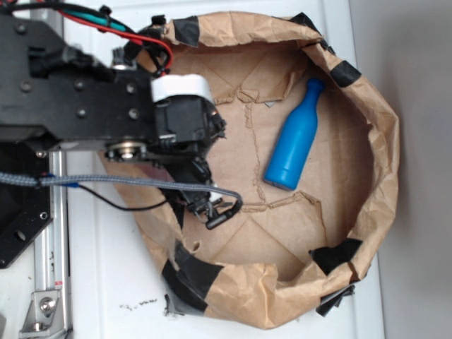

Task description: Grab the yellow duck.

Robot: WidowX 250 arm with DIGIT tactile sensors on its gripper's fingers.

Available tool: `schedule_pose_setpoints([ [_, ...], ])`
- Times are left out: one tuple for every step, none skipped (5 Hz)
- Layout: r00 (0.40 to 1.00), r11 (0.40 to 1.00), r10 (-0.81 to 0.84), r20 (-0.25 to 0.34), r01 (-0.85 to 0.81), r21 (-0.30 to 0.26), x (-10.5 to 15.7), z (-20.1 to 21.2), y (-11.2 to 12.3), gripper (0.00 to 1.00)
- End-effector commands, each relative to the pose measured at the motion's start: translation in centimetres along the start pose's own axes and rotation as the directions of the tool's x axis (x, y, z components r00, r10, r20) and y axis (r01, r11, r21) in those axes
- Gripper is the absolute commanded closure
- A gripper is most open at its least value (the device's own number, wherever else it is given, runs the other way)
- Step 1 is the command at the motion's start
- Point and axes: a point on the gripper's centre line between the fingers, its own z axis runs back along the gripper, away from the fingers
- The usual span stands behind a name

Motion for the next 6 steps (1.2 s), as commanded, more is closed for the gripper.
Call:
schedule_pose_setpoints([
  [0.992,0.991,-0.109,0.063,0.113,-0.07,2.1,-2.8,2.6,0.0],
  [0.99,0.99,-0.135,0.032,0.136,-0.044,1.7,-4.4,1.5,0.0],
  [0.989,0.987,-0.143,0.035,0.145,-0.064,1.1,-4.0,1.6,0.0],
  [0.989,0.987,-0.14,0.045,0.143,-0.068,1.3,-3.6,1.9,0.0],
  [0.986,0.985,-0.156,0.052,0.159,-0.064,1.3,-3.3,1.8,0.0],
  [0.988,0.988,-0.143,0.053,0.146,-0.055,1.5,-3.5,1.8,1.0],
])
